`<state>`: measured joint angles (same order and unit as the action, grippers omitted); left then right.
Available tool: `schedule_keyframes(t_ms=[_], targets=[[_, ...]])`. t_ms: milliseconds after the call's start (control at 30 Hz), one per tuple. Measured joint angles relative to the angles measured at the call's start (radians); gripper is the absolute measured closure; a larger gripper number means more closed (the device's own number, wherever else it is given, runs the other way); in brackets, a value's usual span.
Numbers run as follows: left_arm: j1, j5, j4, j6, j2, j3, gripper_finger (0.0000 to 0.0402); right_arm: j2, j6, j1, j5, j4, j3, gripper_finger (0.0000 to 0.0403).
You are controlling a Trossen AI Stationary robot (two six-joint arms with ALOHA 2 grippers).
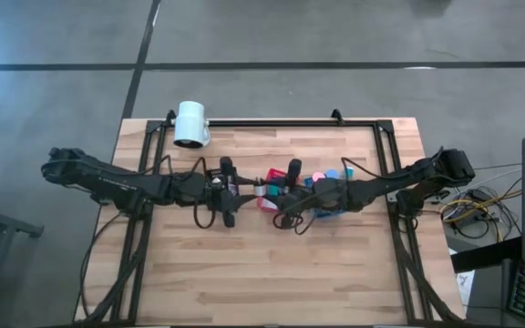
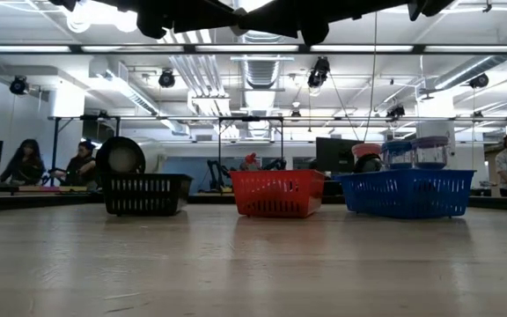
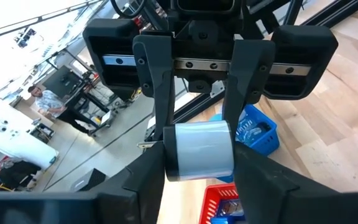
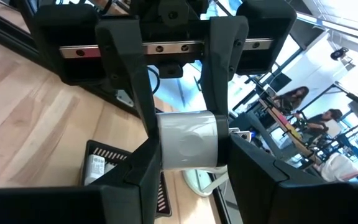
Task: Pick & Place Office items
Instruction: Put the white and black charger adapter into the black bin
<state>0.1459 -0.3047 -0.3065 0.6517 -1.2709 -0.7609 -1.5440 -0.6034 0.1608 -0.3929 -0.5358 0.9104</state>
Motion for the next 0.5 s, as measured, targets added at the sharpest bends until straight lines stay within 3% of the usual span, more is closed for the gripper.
schedule_keyframes(t_ms=[133,500], targets=[[-0.001,0.001,-0.002,-0.001,0.000,0.000,0.0251,0.000,-0.002,0.000,-0.003,0.000,0.000,0.0259],[-0.001,-0.002,-0.006,-0.004,0.000,0.000,0.0251,0.000,0.026,0.000,-0.002,-0.002,0.000,0.0222]])
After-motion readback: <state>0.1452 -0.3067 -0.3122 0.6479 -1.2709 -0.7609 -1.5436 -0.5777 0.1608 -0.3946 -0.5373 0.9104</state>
